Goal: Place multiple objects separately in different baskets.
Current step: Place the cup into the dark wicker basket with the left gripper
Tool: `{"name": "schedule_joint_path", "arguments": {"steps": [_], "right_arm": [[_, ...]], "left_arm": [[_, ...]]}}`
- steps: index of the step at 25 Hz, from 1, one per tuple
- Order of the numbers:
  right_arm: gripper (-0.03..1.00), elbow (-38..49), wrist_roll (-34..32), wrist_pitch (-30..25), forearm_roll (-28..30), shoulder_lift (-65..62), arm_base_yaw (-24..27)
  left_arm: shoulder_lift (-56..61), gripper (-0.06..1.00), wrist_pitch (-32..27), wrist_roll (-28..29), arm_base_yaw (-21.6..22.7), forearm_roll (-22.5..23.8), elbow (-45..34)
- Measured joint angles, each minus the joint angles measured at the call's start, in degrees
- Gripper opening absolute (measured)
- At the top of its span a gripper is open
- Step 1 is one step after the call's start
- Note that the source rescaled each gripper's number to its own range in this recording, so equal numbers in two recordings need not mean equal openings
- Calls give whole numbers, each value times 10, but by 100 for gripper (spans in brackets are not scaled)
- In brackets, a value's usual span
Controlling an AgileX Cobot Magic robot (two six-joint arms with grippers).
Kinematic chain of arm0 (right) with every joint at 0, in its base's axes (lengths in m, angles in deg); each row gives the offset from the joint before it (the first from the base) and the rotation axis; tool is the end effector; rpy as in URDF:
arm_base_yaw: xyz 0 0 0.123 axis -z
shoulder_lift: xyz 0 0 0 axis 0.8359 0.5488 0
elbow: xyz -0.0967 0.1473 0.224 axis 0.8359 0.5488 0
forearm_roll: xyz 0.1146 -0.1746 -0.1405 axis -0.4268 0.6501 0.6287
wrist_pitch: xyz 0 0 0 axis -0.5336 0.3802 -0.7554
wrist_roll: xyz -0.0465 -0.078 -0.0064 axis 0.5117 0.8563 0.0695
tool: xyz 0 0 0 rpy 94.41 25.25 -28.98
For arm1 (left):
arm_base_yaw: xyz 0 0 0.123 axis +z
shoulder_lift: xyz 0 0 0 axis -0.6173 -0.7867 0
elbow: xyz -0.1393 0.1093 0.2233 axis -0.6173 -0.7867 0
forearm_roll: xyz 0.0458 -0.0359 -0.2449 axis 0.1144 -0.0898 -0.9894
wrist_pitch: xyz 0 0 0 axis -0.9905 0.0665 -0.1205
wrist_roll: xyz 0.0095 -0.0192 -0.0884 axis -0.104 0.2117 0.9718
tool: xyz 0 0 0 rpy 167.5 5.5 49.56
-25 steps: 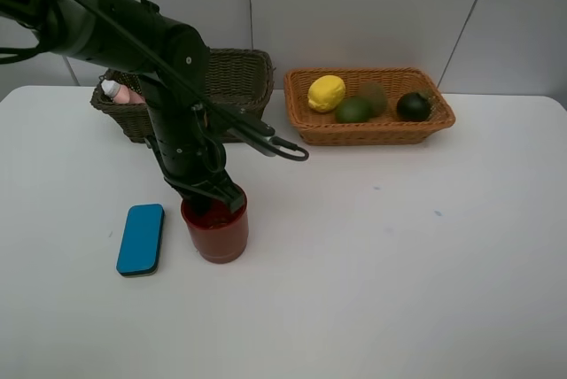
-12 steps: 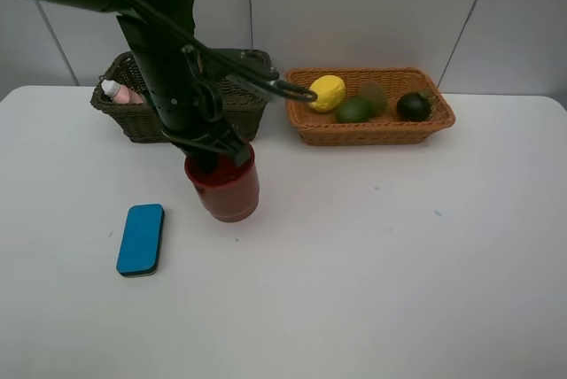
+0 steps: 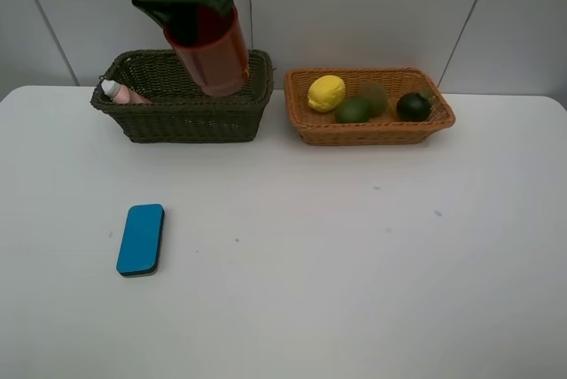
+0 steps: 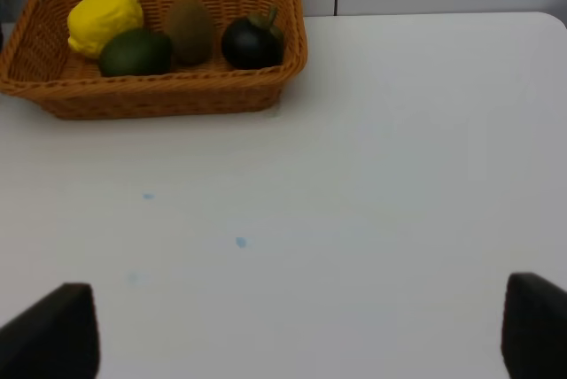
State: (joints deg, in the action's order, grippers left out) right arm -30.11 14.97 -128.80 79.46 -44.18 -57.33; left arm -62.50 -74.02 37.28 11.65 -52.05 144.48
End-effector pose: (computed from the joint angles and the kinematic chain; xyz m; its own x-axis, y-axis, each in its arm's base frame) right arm -0.0089 -0.0046 0.2840 -0.4370 -0.0229 -0.8992 0.0253 0.9990 -0.0378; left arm 0.3634 -0.1744 0.3233 -0.8245 0.4019 -0.3984 0.4159 0.9077 0.0551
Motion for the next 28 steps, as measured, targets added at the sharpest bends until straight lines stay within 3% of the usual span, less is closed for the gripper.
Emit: {"name": "schedule_joint_path", "arguments": {"steps": [12, 28], "right_arm": [[100, 0, 0, 0, 0, 0, 0], [100, 0, 0, 0, 0, 0, 0]], "left_arm": [[-92, 0, -30, 41, 88, 4, 135], [-201, 0, -28, 98, 126, 6, 154]]}}
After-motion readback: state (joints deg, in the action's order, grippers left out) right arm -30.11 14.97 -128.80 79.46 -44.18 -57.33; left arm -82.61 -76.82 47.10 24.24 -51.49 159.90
